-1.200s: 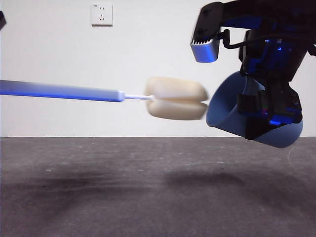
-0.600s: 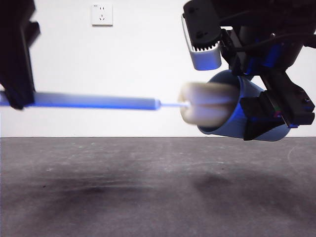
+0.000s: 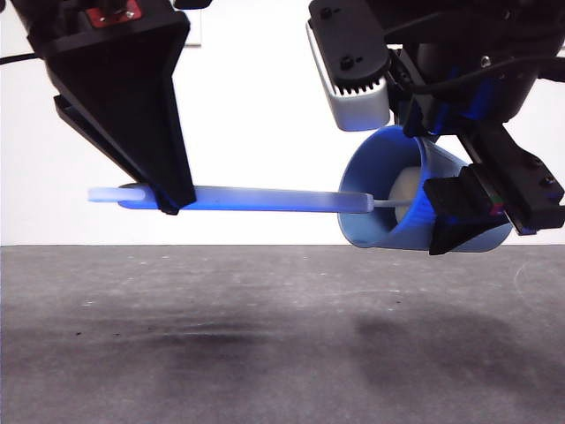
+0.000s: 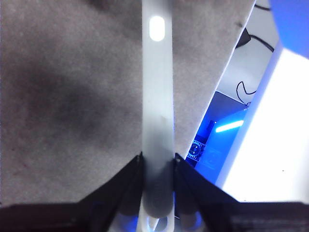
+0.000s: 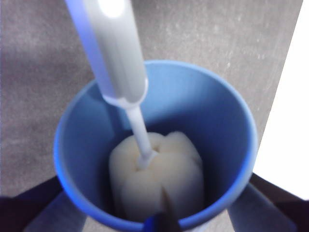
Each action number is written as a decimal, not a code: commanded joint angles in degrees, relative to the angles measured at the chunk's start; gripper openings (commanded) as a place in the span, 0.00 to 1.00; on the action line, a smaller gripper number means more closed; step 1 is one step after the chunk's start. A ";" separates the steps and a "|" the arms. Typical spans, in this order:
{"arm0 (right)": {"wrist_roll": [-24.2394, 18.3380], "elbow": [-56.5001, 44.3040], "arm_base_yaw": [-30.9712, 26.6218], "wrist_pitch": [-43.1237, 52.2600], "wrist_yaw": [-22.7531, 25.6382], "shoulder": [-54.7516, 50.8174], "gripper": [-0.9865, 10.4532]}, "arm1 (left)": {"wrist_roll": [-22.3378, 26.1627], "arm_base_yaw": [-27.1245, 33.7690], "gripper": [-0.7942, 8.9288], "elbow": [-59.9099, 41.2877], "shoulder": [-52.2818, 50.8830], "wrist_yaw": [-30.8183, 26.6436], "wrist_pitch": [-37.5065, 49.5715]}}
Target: Pick up the cup brush,pick up the cup,insert the brush into the cup,clean the cup,put the cup brush back,put the cup back to the fixed position on the table
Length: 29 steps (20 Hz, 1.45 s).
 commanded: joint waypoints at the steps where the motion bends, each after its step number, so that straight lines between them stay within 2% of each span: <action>1: 0.07 0.28 0.39 0.85 -0.96 0.50 0.08 | -2.23 -0.28 0.07 0.00 0.20 -0.20 1.29; 7: 0.52 0.28 0.22 0.20 0.63 0.50 0.08 | -2.38 -0.17 0.07 0.00 -2.36 -8.74 -10.23; 15: 2.01 0.28 0.20 0.24 0.48 0.50 0.08 | -2.38 -0.20 0.07 0.00 -7.85 -8.50 -19.17; 19: 2.43 0.28 0.20 0.26 0.24 0.50 0.08 | -2.34 -0.35 0.07 0.00 -7.58 -3.85 -14.60; 29: 2.54 0.28 0.26 1.36 -1.38 0.50 0.08 | -3.32 -3.17 0.07 0.00 0.31 -1.01 -4.55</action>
